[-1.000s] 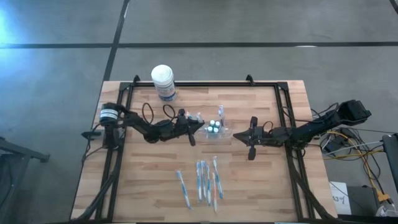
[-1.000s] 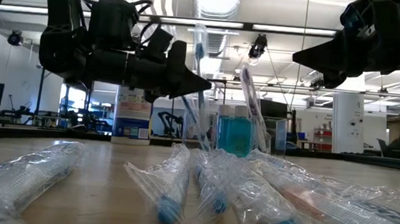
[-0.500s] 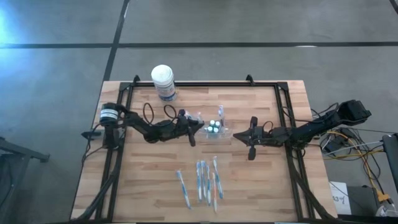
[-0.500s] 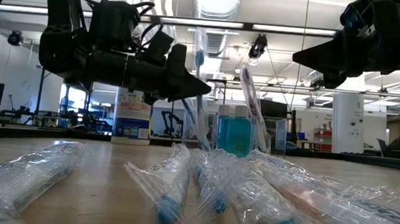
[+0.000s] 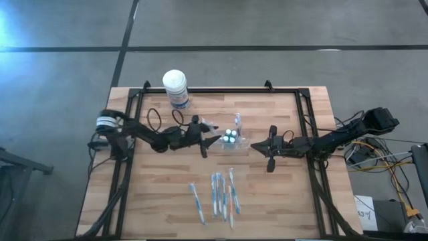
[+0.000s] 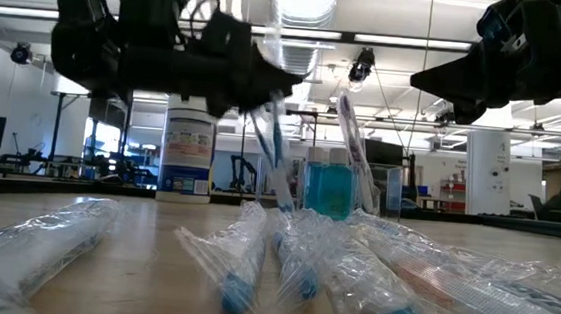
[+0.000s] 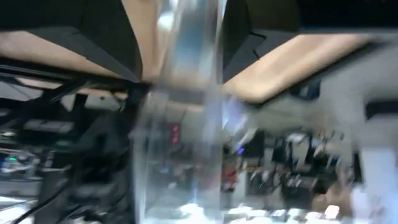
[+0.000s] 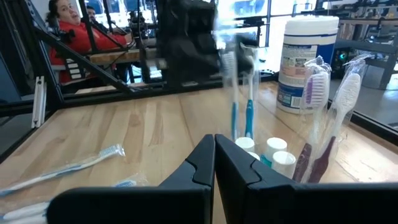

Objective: Pick & Place toothbrushing station
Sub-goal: Put the blue toothbrush into the transparent organizer

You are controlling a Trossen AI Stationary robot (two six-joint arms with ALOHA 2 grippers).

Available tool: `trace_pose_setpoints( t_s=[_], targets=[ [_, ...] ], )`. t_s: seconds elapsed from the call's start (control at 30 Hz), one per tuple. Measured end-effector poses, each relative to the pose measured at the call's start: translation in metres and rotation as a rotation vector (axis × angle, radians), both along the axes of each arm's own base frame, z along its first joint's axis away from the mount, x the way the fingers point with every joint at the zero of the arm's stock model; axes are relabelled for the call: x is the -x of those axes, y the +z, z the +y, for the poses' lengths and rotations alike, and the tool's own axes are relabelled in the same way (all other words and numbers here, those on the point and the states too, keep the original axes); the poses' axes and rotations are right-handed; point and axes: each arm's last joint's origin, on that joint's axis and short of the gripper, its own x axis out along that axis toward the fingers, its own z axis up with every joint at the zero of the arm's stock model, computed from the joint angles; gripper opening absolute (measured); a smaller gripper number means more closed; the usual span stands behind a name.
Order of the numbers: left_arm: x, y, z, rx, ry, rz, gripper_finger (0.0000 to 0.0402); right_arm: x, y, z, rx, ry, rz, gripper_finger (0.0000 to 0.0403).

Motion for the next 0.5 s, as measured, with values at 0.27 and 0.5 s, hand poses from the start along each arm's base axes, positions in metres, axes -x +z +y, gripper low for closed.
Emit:
trace_pose_setpoints(
  t_s=[0.27,0.5],
  targets=[
    [0.026,0.059,-0.014,-0.166,-0.038,-0.017,0.0227,0.000,0.000,0.000,0.001,0.000,0.003,0.0008],
    [0.072,0.107,-0.022,-0.175,-0.071,-0.018,0.0227,0.000,0.000,0.000,-0.007,-0.001,0.001,0.0008]
  ],
)
